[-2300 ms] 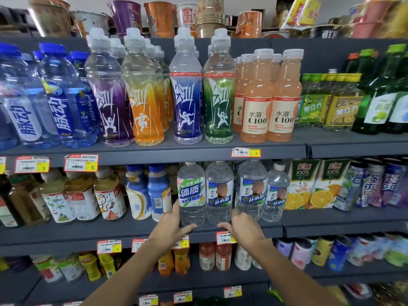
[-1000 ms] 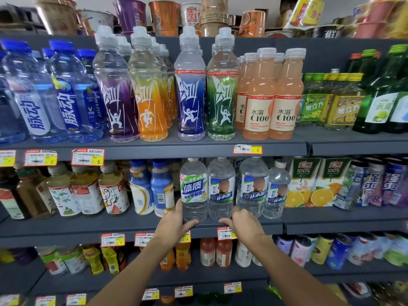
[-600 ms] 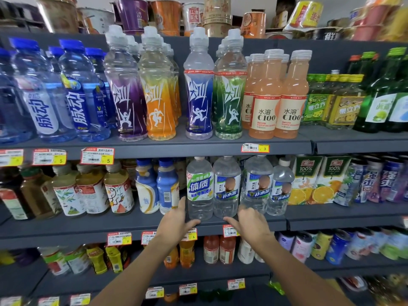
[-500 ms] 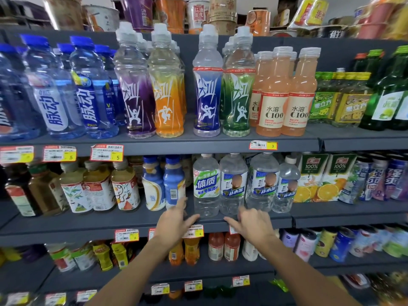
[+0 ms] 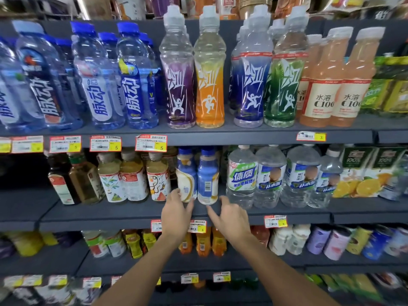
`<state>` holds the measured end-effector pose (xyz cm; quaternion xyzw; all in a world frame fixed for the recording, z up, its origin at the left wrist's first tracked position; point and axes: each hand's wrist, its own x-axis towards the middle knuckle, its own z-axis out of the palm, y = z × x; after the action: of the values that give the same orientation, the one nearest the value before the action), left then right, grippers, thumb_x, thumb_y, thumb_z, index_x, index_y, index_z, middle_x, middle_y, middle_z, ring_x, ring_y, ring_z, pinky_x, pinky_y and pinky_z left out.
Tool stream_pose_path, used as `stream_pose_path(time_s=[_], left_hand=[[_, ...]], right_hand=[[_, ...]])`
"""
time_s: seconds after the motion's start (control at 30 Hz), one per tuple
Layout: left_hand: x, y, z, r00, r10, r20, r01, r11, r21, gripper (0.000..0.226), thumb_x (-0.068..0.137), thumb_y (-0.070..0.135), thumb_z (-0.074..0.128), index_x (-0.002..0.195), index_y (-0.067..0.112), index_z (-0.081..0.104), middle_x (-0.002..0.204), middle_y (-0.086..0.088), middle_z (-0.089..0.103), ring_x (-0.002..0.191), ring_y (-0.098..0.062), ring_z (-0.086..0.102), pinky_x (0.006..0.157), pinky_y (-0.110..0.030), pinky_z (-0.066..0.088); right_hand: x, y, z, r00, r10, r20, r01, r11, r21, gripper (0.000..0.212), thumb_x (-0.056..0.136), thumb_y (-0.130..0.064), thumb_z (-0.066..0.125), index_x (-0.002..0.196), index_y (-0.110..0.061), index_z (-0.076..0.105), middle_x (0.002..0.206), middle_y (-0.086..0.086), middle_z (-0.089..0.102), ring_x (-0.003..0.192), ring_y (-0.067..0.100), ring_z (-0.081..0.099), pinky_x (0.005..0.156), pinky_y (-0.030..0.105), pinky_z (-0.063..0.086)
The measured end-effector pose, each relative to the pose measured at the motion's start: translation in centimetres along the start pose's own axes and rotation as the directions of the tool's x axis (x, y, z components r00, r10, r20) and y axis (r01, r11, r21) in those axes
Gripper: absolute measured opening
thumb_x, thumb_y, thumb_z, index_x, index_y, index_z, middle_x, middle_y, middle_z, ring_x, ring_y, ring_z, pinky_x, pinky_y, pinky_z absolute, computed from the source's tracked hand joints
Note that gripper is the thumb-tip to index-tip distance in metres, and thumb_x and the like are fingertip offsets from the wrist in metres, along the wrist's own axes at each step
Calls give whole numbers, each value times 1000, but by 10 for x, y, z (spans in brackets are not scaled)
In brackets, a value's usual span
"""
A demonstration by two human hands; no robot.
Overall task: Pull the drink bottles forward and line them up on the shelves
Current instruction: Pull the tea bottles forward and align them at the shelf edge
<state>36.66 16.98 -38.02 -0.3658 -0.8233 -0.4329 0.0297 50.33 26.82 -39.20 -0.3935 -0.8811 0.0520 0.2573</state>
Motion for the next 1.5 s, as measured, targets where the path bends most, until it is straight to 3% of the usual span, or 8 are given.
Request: stream_pose_path(time_s=[0.17, 0.37, 0.47, 0.73, 0.97, 1.23, 1.4, 1.5], left_hand=[[12, -6, 5, 997, -57, 45, 56, 998, 17, 50, 97, 43, 60, 131, 8, 49, 125, -10, 61, 109, -27, 61, 89, -40, 52], [26, -6, 12, 992, -99, 74, 92, 991, 94, 59, 95, 50, 58, 136, 10, 42, 124, -11, 61, 107, -30, 63, 85, -43, 53], [28, -10, 17, 992, -109, 70, 99, 987, 130, 66, 95, 53, 56, 145, 15, 35, 130, -9, 59, 106, -29, 64, 83, -41, 51], [25, -9, 21, 991, -125, 40, 118, 983, 139, 68, 96, 52, 55, 147, 15, 32, 135, -8, 52, 101, -28, 66, 78, -40, 51], [16, -3, 16, 989, -148, -5, 148, 985, 90, 64, 90, 52, 64, 138, 16, 40, 133, -2, 56, 104, -24, 65, 79, -39, 51], [-1, 12, 12, 978, -207, -27, 209, 974, 90, 68, 87, 49, 70, 137, 14, 40, 133, -6, 52, 106, -28, 63, 77, -40, 52], [-6, 8, 9, 981, -193, -5, 192, 968, 162, 57, 91, 42, 67, 136, 15, 46, 139, -8, 44, 105, -29, 63, 79, -40, 54], [-6, 4, 5, 978, -206, -10, 205, 965, 164, 52, 91, 43, 66, 133, 16, 49, 137, -7, 43, 100, -27, 63, 79, -41, 55]], right_hand=[[13, -31, 9, 978, 205, 33, -208, 971, 122, 63, 92, -66, 50, 123, -11, 48, 97, 8, 71, 93, 30, 69, 73, 36, 51], [26, -44, 17, 955, 296, 29, -297, 952, 70, 73, 87, -80, 41, 117, -14, 45, 95, 6, 70, 89, 27, 70, 64, 34, 39], [28, -44, 22, 956, 293, 10, -293, 955, 40, 71, 89, -77, 40, 122, -14, 43, 96, 5, 71, 88, 26, 70, 64, 35, 38], [22, -45, 22, 958, 285, -22, -282, 956, 81, 57, 90, -77, 40, 95, -22, 28, 88, 3, 70, 83, 25, 71, 60, 32, 36], [6, -34, 12, 972, 217, 93, -231, 954, 188, 37, 97, -50, 54, 109, -18, 40, 100, 5, 68, 93, 27, 69, 70, 35, 50], [13, -27, -5, 968, 197, 152, -227, 951, 209, 53, 92, -67, 52, 102, -18, 35, 101, 10, 68, 97, 32, 68, 72, 38, 50], [6, -21, -3, 990, 82, 117, -104, 976, 192, 42, 98, -54, 48, 113, -15, 41, 98, 8, 70, 89, 28, 69, 70, 37, 53], [5, -16, -4, 986, 116, 124, -140, 966, 216, 38, 98, -47, 53, 116, -15, 43, 101, 8, 70, 91, 27, 69, 71, 35, 53]])
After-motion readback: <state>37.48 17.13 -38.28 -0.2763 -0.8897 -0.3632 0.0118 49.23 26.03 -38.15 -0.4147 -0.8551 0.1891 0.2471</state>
